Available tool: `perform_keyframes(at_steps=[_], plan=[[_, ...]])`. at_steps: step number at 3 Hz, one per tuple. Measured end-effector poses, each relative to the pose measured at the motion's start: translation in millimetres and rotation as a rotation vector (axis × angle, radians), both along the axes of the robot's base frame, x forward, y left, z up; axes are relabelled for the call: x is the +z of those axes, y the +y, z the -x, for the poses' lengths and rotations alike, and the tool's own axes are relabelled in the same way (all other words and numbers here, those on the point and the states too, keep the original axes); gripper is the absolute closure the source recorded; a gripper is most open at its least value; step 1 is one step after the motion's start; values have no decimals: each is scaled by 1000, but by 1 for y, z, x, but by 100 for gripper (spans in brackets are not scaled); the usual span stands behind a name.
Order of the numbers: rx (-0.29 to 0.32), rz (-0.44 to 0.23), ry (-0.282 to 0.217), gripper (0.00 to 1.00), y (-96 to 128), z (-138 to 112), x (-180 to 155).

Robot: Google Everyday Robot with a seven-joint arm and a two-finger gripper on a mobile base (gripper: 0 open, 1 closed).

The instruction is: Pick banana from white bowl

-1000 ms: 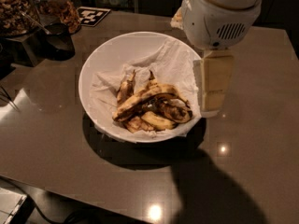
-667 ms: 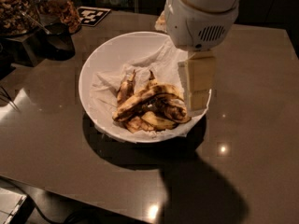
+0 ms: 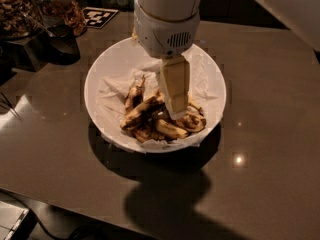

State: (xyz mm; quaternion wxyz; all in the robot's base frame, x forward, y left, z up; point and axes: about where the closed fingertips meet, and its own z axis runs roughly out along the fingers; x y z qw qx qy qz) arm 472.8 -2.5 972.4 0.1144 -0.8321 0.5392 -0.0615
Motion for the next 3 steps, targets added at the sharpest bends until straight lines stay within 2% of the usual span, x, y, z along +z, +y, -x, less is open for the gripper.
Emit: perform_keyframes(at_steps=[1,2,3], plan=[[13,18,32,20,5,-11,-16],[15,31,73,32,7,-20,-35],[11,43,110,34,7,-26,-52]])
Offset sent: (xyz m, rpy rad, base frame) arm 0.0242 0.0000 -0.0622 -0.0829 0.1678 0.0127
